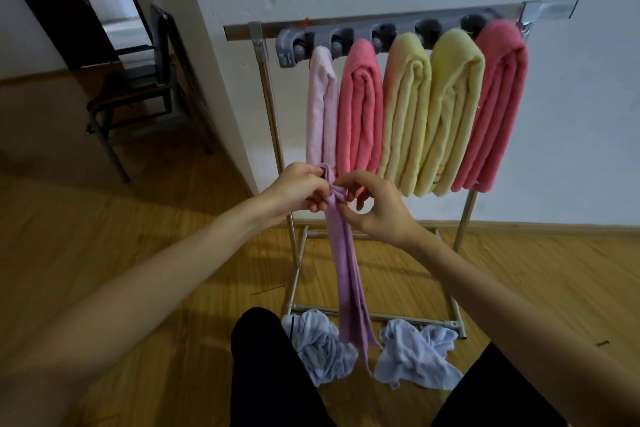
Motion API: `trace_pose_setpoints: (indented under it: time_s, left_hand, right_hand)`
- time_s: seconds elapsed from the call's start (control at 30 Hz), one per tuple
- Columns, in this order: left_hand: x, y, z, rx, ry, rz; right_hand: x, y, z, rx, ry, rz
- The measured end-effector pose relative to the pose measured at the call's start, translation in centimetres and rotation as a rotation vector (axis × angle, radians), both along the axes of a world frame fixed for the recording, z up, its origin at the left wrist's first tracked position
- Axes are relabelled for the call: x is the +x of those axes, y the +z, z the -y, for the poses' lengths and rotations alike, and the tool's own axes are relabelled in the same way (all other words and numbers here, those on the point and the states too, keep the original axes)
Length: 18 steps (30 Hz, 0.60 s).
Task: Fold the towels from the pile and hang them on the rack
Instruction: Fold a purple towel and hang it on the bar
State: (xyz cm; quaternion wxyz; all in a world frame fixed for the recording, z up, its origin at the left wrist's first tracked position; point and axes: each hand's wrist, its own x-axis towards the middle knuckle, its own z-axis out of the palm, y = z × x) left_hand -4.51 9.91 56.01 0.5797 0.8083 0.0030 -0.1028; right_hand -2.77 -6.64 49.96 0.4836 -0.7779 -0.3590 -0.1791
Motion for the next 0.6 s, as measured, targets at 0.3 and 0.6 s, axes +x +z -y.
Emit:
trace_pose_setpoints:
  time_s: [0.3, 0.6]
  left_hand:
    - [0.3, 0.4, -0.2, -0.087, 0.018, -0.009]
    - [0.0, -0.9, -3.7, 0.235, 0.076, 0.481]
  right_hand:
    - [0.7, 0.4, 0.3, -0.019, 0.021, -0.059]
    - [1.8, 1.4, 0.4, 0.105, 0.048, -0.143]
